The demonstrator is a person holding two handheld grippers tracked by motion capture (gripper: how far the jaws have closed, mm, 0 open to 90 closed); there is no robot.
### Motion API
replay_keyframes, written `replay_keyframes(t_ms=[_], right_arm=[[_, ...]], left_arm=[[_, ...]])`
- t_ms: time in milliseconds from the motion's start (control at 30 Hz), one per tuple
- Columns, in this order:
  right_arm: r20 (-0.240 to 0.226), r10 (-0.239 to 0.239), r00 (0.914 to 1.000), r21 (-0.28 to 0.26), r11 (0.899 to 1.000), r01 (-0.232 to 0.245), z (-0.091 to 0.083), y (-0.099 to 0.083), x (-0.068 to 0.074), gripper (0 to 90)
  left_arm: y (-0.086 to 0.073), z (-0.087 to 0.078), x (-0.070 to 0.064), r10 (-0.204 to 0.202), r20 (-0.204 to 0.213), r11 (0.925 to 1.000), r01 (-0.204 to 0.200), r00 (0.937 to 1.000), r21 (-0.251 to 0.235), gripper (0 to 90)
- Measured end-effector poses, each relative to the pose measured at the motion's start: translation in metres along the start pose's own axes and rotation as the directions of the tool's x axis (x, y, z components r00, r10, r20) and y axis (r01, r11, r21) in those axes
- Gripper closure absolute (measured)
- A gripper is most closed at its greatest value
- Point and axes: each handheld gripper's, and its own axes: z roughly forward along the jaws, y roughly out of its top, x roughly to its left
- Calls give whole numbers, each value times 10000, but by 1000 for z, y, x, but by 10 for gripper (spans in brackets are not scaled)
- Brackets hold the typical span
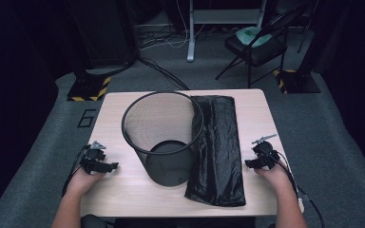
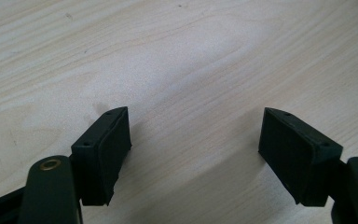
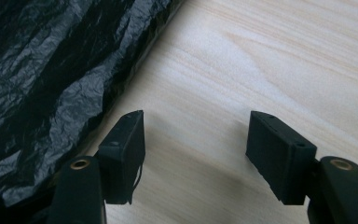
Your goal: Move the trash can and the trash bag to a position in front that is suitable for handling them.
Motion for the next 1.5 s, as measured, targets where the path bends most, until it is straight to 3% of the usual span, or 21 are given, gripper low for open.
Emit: replay_keyframes(t_ms=[100, 267, 367, 567, 733, 833, 933, 1033, 1100, 1167, 1200, 1233, 1367, 1500], right_arm=[[-45, -119, 9999, -26, 9999, 119, 0, 1, 0, 379], [270, 181, 9995, -121, 9998, -178, 0, 1, -4, 398], [136, 387, 9992, -385, 9985, -382, -1, 5, -3, 402], [-36, 136, 9999, -844, 9963, -138, -5, 15, 7, 398], [-539, 532, 9971, -1385, 9885, -602, -7, 20, 10, 393], [-717, 492, 9962, -1412, 9882, -590, -4, 22, 12, 391], [-710, 173, 9973, -893, 9957, -236, 7, 25, 20, 393], [-678, 130, 9976, -680, 9975, -176, 11, 26, 23, 411], [-771, 25, 9970, -615, 9981, -72, 15, 27, 24, 454], [-870, -344, 9956, -657, 9974, 287, 16, 27, 26, 656], [-870, -344, 9956, -657, 9974, 287, 16, 27, 26, 656], [-814, -608, 9948, -632, 9964, 557, 16, 27, 28, 776], [-795, -878, 9930, -526, 9951, 837, 14, 25, 28, 864], [-627, -971, 9933, -451, 9945, 944, 10, 19, 28, 883]], left_arm=[[0, 0, 0, 39, 53, 10000, -39, 10000, 31, 246], [-3, -1, -1, 56, 29, 9998, -55, 10000, -171, 246], [-4, -1, -1, 3, 32, 9998, -2, 10000, -197, 246], [-4, -1, -2, 54, 35, 9999, -54, 10000, -164, 245], [-5, -1, -2, 77, 38, 9997, -77, 10000, -222, 245], [-5, -1, -2, 98, 52, 9997, -97, 9999, -216, 245], [-6, -1, -2, 114, 104, 9995, -111, 9999, -293, 245], [-6, -1, -2, 114, 87, 9993, -111, 9999, -345, 245], [-6, -1, -2, 132, 98, 9993, -128, 9999, -345, 245], [-6, -1, -1, 161, 136, 9994, -157, 9998, -314, 244], [-6, -1, -1, 161, 136, 9994, -157, 9998, -314, 244], [-6, -1, -1, 171, 119, 9994, -167, 9998, -308, 245], [-5, -1, -1, 178, 112, 9994, -175, 9998, -284, 244], [-3, 0, -1, 120, 130, 9996, -116, 9998, -256, 244]])
